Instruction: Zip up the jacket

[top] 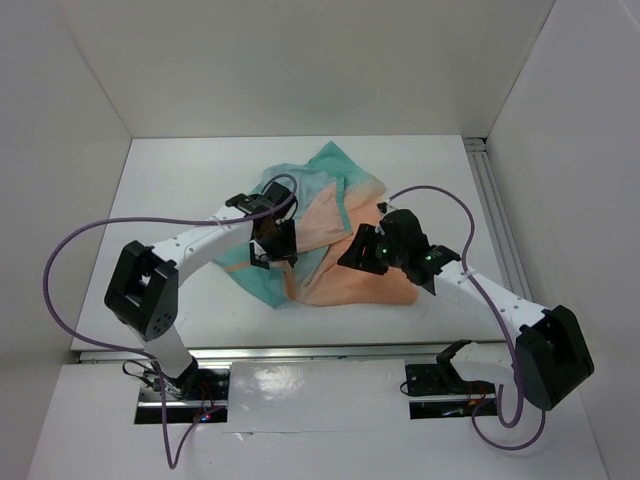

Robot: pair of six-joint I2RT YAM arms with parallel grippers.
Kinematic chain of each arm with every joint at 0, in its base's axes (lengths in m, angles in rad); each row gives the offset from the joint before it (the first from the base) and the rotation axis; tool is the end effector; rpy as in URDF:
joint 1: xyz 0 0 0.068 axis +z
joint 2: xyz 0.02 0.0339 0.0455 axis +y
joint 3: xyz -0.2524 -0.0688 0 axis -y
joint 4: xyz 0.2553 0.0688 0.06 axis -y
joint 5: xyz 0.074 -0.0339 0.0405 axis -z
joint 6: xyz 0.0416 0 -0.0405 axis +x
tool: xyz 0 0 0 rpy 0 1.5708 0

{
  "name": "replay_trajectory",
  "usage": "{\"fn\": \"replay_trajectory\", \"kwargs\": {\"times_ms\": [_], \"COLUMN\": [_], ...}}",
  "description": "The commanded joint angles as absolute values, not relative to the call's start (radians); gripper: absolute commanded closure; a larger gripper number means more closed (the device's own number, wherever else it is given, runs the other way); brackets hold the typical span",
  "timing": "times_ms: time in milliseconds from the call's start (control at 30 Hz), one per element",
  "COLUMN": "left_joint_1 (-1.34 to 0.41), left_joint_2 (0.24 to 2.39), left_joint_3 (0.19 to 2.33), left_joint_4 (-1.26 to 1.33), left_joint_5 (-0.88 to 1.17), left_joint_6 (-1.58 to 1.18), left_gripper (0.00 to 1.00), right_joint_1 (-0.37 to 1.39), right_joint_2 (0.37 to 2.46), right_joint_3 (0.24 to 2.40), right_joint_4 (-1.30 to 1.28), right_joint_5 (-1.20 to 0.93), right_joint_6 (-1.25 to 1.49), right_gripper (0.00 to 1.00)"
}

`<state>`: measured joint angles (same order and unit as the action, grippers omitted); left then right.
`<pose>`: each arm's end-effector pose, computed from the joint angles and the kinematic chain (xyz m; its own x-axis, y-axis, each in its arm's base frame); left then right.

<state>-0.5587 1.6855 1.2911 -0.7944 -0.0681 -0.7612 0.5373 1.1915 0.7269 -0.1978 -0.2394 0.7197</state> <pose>0.2989 -0.1835 0.2144 -0.9196 -0.2367 -0.3134 -0.1754 0.9615 -0.2114 0.2285 0.1476 0.2168 -0.8310 0.2503 -0.4968 -0.1464 0.7631 0.6294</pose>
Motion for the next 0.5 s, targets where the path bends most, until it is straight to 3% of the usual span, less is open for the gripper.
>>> {"fn": "replay_trajectory", "kwargs": {"times_ms": [0,467], "left_joint_1": [-0.592,-0.592], "left_joint_2": [1.719,1.781], "left_joint_3": [1.357,1.347], "left_joint_4": [-0.87,-0.894], "left_joint_5": [-0.16,-0.179], "left_joint_6": [-0.79,-0.83], "left_gripper": [0.27,0.3], "right_joint_1": [0.526,0.508], "right_joint_2": [1.163,1.154], "right_joint_3": [0.727,0.727], "right_joint_4": [-0.202,-0.232], "right_joint_5": [-0.236,-0.236], "right_joint_6": [0.706,0.696], "right_gripper": [0.44,0.43]}}
